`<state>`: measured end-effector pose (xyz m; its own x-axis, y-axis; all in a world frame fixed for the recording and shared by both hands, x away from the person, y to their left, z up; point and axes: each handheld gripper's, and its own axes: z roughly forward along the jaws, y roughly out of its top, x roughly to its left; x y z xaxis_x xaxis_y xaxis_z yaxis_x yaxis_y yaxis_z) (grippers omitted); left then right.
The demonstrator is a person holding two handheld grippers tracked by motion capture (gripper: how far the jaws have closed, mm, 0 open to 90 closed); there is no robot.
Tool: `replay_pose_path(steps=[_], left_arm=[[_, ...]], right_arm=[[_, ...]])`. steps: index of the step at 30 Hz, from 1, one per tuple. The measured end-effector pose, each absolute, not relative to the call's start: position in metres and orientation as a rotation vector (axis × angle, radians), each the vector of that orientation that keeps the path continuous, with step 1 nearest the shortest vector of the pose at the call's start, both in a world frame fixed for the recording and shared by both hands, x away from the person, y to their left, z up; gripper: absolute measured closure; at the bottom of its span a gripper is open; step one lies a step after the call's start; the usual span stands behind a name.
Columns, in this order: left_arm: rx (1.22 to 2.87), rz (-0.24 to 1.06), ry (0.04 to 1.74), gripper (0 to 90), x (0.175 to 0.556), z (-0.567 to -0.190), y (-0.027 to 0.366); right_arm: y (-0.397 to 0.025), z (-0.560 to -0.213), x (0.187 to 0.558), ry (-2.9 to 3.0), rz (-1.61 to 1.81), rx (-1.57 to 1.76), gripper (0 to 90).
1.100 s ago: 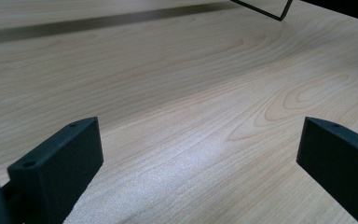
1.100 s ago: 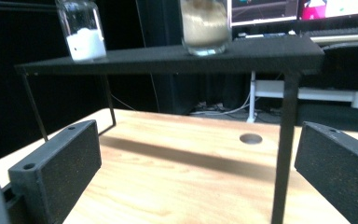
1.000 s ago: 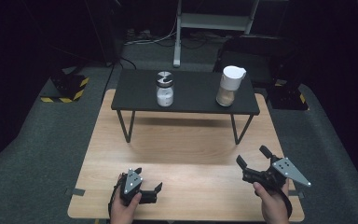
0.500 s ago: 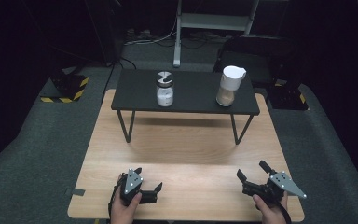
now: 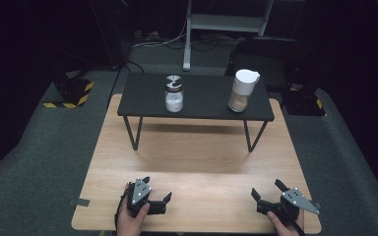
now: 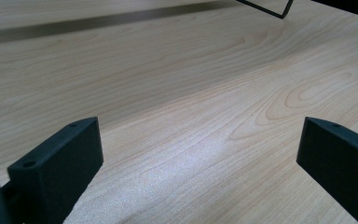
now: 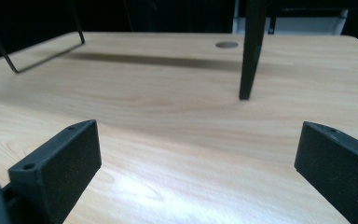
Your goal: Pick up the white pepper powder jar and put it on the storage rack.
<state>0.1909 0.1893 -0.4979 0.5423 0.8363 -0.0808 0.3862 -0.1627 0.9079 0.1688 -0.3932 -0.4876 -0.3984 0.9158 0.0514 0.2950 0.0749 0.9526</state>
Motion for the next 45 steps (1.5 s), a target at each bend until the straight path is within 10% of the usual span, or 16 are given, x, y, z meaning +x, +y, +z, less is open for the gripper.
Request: replay_pose_path(steps=[45], left_arm=[[1.764, 0.568, 1.01, 0.5, 0.183, -0.499, 0.186]], right_arm=[[-0.391, -0.488, 0.179, 1.805, 1.231, 1.301, 0.4]])
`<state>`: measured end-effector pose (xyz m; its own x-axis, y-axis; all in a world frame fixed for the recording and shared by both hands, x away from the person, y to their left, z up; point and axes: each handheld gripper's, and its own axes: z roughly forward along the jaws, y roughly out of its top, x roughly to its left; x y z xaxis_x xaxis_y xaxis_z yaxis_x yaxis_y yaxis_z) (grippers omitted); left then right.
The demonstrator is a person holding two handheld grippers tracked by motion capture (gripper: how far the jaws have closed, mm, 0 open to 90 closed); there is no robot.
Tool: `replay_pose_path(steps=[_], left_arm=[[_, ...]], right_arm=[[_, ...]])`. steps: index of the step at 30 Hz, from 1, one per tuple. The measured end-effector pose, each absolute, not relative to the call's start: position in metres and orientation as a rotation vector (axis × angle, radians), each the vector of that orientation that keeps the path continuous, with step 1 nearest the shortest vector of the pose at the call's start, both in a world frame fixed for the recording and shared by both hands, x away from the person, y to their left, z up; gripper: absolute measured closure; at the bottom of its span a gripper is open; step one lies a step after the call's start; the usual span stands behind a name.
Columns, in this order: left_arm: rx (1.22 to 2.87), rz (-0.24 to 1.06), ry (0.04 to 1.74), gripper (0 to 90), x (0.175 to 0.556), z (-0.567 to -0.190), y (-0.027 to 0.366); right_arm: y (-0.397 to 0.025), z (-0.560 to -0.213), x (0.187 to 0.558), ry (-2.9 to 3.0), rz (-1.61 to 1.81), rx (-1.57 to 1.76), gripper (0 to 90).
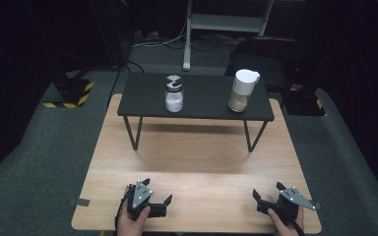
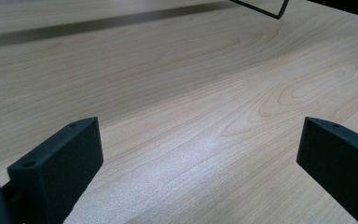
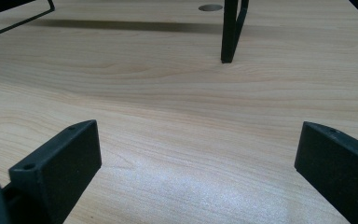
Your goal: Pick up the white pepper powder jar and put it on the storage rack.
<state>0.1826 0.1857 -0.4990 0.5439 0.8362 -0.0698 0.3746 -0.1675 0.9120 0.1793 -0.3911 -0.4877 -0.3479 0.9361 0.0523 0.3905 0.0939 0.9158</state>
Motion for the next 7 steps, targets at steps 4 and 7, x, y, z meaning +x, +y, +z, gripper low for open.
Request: replay_pose_path(steps=[4, 7], left_arm=[[1.766, 0.559, 1.013, 0.5, 0.1839, -0.4985, 0.1864], [1.769, 0.555, 1.017, 0.5, 0.1847, -0.4979, 0.1863]], right_arm=[[-0.3905, -0.4873, 0.1799, 1.798, 1.228, 1.32, 0.5], [-0.3911, -0.4881, 0.1788, 1.798, 1.235, 1.308, 0.5]])
